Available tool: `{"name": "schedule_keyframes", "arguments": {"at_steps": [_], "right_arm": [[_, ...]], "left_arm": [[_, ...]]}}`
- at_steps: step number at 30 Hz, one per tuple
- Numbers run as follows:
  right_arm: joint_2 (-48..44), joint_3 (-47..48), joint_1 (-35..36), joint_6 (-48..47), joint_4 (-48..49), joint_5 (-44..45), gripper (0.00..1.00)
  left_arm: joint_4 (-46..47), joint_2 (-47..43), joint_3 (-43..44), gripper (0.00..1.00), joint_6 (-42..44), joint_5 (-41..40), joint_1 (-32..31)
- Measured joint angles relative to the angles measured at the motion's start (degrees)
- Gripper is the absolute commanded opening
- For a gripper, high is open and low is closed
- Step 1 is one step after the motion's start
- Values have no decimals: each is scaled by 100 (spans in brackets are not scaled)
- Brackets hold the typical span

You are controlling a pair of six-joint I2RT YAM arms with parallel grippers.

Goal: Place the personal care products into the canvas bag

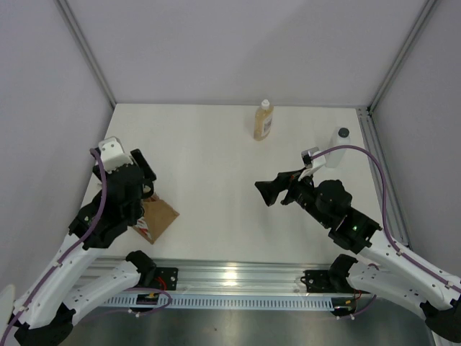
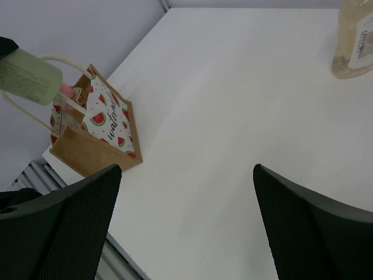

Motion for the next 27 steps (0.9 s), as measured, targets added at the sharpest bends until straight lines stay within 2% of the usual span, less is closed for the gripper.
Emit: {"name": "schedule_keyframes", "arguments": {"at_steps": [15,27], "right_arm": [[-74,0,11,0,-81,13,99],[-79,0,11,0,-98,7,99]], "left_arm": [[-304,-389,116,0,282,-195,306],[-216,-236,337,1,619,-387,382]]}}
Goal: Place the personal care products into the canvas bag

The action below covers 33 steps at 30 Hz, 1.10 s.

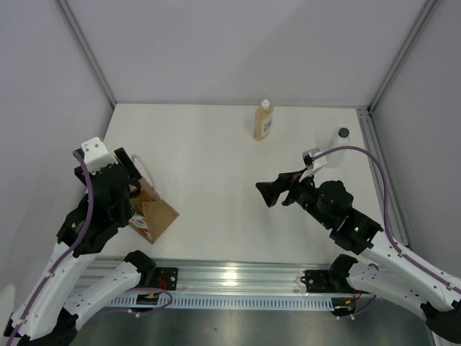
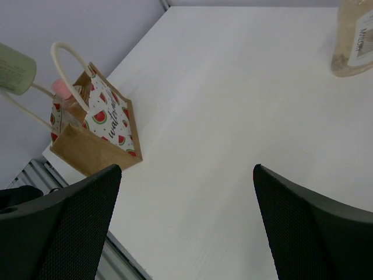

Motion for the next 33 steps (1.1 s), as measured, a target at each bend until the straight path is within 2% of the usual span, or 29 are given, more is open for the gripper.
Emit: {"name": "schedule_keyframes", "arguments": {"at_steps": [8,13,18,24,33], "right_arm": [[-4,0,11,0,-24,-2,99],[-17,0,15,0,-35,-4,99],[-61,0,24,0,-72,-7,99],[-103,0,26,0,-83,-7,99],[-114,0,42,-2,-140,0,99]], "left_arm": [[258,164,-201,0,31,55,588],[321,273,-428,1,0,433,1115],[446,466,-601,1,-131,682,1281],[697,448,-782,1,-334,535,1488],[1174,337,-1062,1,-514,654,2184]]}}
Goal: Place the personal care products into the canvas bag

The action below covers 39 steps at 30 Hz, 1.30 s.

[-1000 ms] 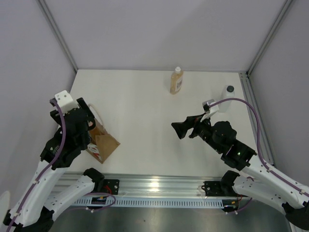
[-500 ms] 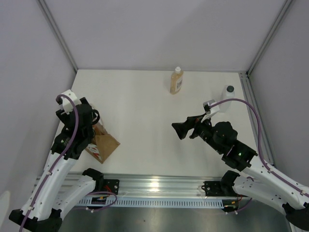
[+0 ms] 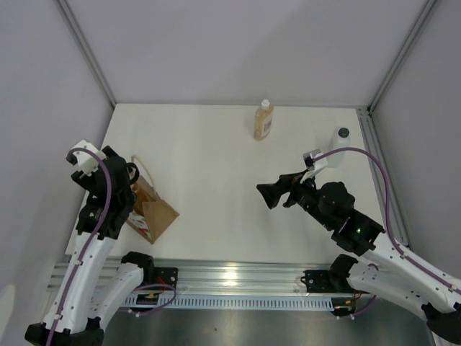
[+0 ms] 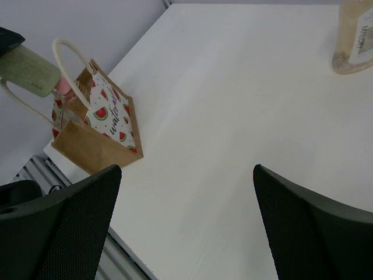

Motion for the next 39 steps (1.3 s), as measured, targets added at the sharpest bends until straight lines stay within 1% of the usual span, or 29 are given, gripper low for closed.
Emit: {"name": "schedule_keyframes", "arguments": {"at_steps": [6,12,19,24,25,29,32,39], "right_arm": [[0,0,0,0,-4,0,99],[-9,0,0,0,-4,0,99],[-24,0,0,-2,-9,4,99],[-61,0,0,-2,-11,2,99],[-66,0,0,-2,-11,2,99],[-98,0,0,-2,-31,4,99],[-140,0,0,-2,-44,7,99],[-144,0,0,-2,-50,24,99]], "left_arm": [[24,-168,-90,0,-37,118,33],[-173,-280,-66,0,0,131,39],[-111,-118,-28,1,116,-11,175],[-17,127,-13,0,13,-227,448],[-122,160,-22,1,35,-225,492],[-590,348,-245,1,109,-140,577],[-728,514,-286,0,138,-101,627],[-595,557,-367,1,146,232,691]]}}
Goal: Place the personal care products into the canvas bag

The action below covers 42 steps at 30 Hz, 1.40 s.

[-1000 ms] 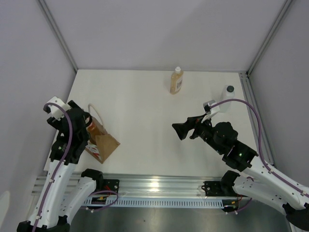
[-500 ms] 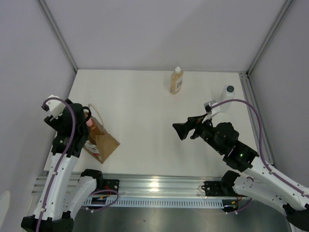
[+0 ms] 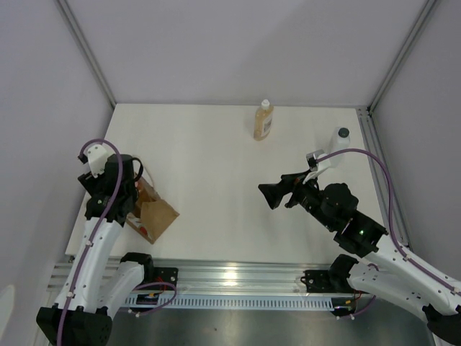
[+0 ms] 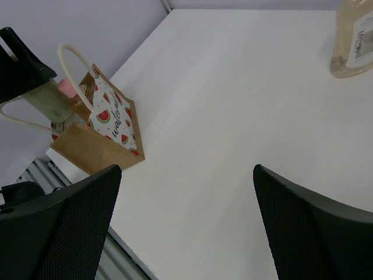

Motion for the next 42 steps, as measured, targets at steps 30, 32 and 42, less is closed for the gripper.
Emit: {"name": "schedule_keyframes", "arguments": {"at_steps": [30,32,42], "right_arm": [[0,0,0,-2,0,28,99],[0,0,0,-2,0,35,99],[0,0,0,-2,0,42,99]], "left_arm": [[658,-105,-769,48,-229,444,37],[616,-50,-769,48,-323,450,37],[247,-79,-903,66,-975,439,37]]}}
